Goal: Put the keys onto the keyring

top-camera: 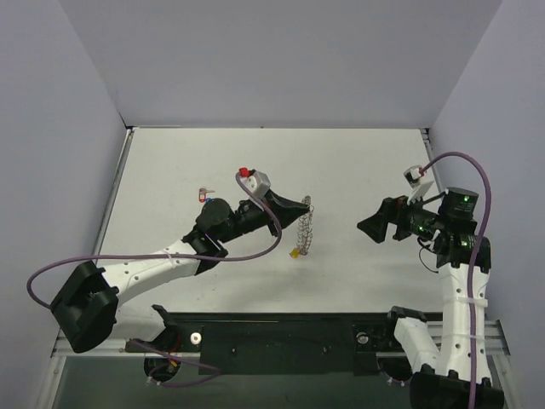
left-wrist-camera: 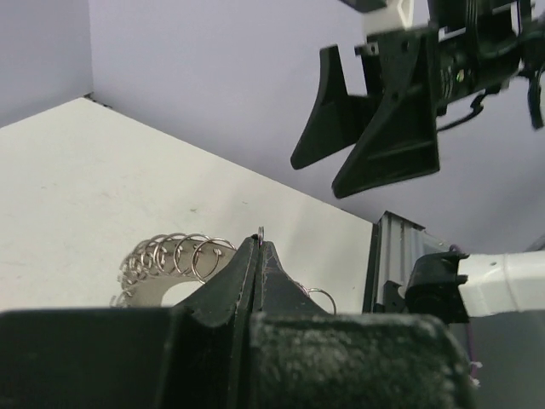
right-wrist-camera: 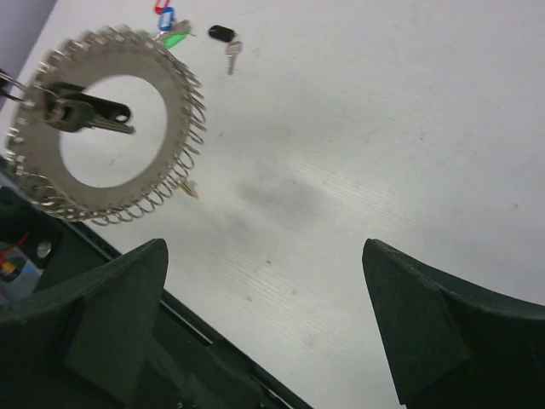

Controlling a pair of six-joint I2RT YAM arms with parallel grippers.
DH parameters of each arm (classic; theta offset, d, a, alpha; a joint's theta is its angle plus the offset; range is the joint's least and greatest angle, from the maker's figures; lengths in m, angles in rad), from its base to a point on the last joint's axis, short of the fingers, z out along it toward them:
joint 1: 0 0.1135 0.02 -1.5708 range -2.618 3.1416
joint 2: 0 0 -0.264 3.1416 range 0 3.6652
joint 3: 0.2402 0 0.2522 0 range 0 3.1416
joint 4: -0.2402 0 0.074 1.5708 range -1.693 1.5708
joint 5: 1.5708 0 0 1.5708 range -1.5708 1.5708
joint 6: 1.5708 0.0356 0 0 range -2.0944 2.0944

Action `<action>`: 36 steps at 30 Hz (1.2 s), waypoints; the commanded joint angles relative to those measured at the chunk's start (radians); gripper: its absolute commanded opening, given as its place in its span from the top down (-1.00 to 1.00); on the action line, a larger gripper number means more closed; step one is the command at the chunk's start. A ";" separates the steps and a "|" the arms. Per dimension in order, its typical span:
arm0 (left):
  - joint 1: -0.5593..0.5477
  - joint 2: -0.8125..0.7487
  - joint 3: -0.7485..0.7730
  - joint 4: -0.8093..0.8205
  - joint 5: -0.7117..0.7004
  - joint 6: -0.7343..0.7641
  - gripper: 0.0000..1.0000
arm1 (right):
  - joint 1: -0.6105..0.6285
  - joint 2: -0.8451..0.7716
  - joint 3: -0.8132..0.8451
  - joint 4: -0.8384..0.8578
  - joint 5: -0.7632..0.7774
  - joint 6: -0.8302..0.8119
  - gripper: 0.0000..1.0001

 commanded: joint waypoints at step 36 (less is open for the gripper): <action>0.098 0.791 0.746 -0.390 -0.155 -0.276 0.09 | -0.185 -0.183 -0.218 0.106 0.311 0.044 -1.00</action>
